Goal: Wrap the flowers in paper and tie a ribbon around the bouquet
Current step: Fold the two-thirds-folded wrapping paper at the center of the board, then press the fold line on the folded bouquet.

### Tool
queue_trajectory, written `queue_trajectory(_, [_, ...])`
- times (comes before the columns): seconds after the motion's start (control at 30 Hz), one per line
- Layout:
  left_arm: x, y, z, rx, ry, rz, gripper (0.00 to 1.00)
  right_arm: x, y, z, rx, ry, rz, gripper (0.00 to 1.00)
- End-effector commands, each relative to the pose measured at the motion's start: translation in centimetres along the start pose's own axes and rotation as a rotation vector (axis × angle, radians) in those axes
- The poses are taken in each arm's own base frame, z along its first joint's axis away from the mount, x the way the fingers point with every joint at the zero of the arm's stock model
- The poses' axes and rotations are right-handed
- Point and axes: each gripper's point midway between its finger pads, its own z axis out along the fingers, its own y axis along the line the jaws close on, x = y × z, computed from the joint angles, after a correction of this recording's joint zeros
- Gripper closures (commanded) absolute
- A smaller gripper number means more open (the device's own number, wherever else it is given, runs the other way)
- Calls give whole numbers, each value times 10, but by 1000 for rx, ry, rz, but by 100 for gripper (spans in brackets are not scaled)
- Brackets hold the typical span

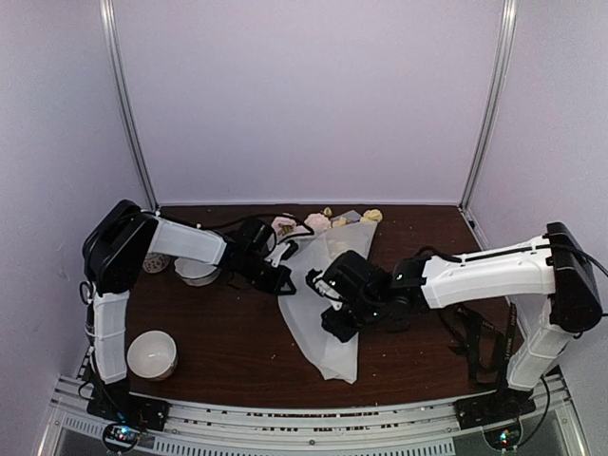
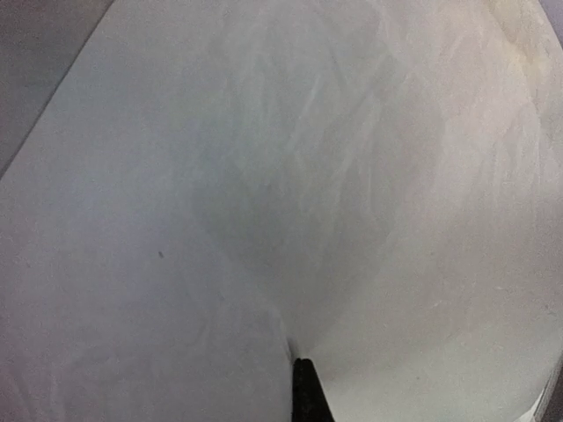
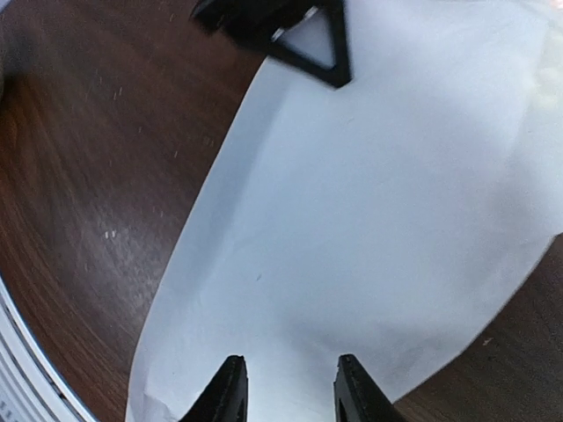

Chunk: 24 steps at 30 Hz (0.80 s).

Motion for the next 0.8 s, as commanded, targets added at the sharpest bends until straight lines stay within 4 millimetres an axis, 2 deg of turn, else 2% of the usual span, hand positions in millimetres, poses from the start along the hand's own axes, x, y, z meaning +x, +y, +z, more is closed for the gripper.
queue_trajectory(0.0, [-7,7,4,-28,2,5,100,36,31,28,-64,74,-80,70])
queue_trajectory(0.13, [-3,13,3,-62,20,-11,100,85,31,47,-46,183,-113,75])
queue_trajectory(0.23, [-6,17,0,-96,19,-11,100,116,34,49,-46,231,-137,77])
queue_trajectory(0.33, [-14,18,-3,-118,12,-8,100,124,40,37,-110,207,-121,78])
queue_trajectory(0.47, [-21,20,-11,-156,-8,-3,100,134,58,11,-259,213,-133,79])
queue_trajectory(0.53, [-21,17,-14,-149,-7,1,100,129,55,-5,-275,178,-95,78])
queue_trajectory(0.6, [-19,10,-13,-122,-10,12,100,113,43,-21,-292,108,1,77])
queue_trajectory(0.67, [-19,5,-12,-97,-16,31,100,91,23,-33,-311,23,134,74])
queue_trajectory(0.77, [-18,1,-6,-64,-19,50,100,59,-24,-42,-278,-101,351,60])
